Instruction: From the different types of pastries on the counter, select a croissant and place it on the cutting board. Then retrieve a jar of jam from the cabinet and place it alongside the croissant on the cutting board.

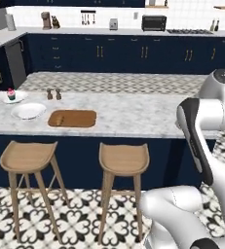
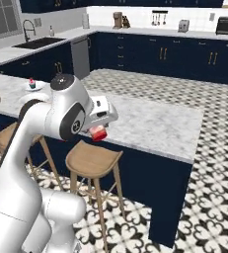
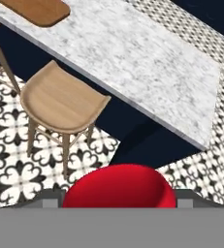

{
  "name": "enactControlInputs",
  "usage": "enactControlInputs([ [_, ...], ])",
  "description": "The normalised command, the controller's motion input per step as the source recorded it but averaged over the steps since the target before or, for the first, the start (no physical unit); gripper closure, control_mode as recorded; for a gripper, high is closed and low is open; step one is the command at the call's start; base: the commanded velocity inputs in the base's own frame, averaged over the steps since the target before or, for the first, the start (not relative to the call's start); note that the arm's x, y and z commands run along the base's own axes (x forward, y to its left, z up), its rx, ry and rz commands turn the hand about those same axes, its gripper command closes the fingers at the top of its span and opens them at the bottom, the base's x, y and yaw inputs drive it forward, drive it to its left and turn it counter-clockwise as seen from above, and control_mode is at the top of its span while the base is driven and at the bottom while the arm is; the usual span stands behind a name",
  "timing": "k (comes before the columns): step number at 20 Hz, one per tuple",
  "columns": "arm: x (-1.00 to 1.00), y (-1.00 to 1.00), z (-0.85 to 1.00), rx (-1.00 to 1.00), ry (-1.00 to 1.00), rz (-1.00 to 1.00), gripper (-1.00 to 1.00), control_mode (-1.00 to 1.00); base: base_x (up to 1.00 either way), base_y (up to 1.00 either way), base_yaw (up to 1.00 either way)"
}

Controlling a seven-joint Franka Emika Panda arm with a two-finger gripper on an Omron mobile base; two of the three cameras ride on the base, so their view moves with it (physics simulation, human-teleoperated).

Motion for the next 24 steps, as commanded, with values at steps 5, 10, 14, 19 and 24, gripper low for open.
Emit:
enactControlInputs([
  [5,0.0,0.0,0.0,0.0,0.0,0.0,1.0,1.0,0.33,1.0,-0.19],
  [10,0.0,0.0,0.0,0.0,0.0,0.0,1.0,1.0,0.36,1.0,-0.19],
  [14,0.0,0.0,0.0,0.0,0.0,0.0,1.0,1.0,0.24,1.0,-0.18],
  [19,0.0,0.0,0.0,0.0,0.0,0.0,1.0,1.0,0.8,0.55,-0.12],
  [24,0.0,0.0,0.0,0.0,0.0,0.0,1.0,1.0,1.0,-0.07,-0.04],
])
